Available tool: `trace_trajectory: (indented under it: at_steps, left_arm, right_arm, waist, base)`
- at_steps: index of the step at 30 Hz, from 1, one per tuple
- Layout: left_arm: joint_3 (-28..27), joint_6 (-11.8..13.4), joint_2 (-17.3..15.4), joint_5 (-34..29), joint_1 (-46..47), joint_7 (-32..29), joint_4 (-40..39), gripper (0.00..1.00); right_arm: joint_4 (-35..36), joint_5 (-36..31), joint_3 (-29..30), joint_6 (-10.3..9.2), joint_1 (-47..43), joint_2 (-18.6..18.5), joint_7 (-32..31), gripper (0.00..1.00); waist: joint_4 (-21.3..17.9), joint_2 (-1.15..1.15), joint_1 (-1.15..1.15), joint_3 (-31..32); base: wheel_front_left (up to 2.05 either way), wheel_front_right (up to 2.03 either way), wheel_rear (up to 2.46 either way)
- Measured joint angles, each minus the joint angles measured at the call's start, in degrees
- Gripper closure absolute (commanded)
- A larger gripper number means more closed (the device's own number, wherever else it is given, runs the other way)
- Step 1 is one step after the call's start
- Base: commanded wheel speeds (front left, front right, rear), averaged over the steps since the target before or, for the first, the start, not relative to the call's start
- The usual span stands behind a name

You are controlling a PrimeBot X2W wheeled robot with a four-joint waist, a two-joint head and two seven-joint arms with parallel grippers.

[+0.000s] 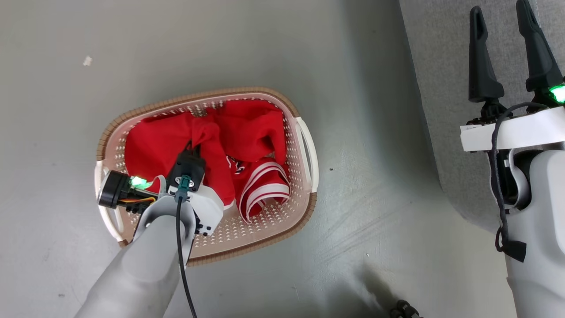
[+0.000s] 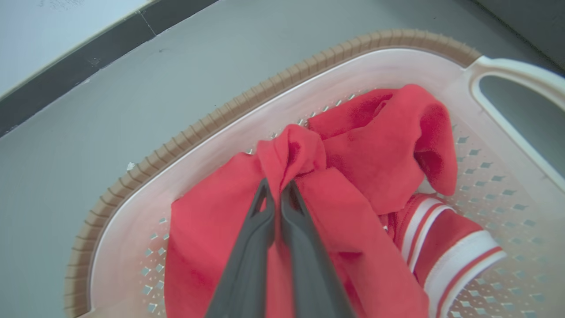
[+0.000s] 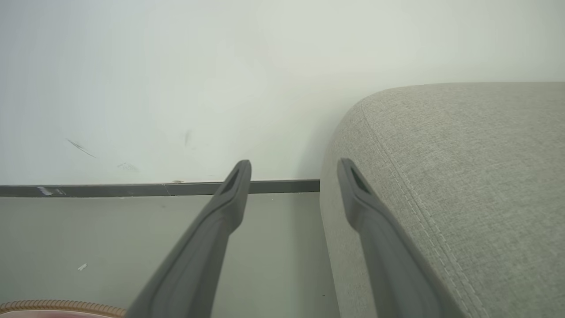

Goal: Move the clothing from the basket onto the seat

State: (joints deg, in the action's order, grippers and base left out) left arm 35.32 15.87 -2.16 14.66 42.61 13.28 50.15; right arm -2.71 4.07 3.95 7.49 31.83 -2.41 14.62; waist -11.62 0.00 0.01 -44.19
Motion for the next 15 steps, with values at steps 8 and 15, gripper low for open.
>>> trace_trajectory:
  at_steps: [8,15]
  left_arm:
    - [-1.46,-0.33,0.04,1.55,-2.28,0.94,-5.95,1.00]
    - [-3.39,0.12,0.03,1.78,-2.41,0.96,-12.49,1.00]
  right_arm:
    - [-1.52,-0.64,0.13,0.00,-2.41,-0.07,0.00,0.00]
    - [-2.35,-0.64,-0.90,0.00,-3.99,-0.44,0.00,0.00]
  waist:
    - [2.30,0.00,0.00,3.59]
    - [4.19,0.00,0.00,6.90]
  base:
    - [0.00,0.00,0.00]
    - [0.00,0.00,0.00]
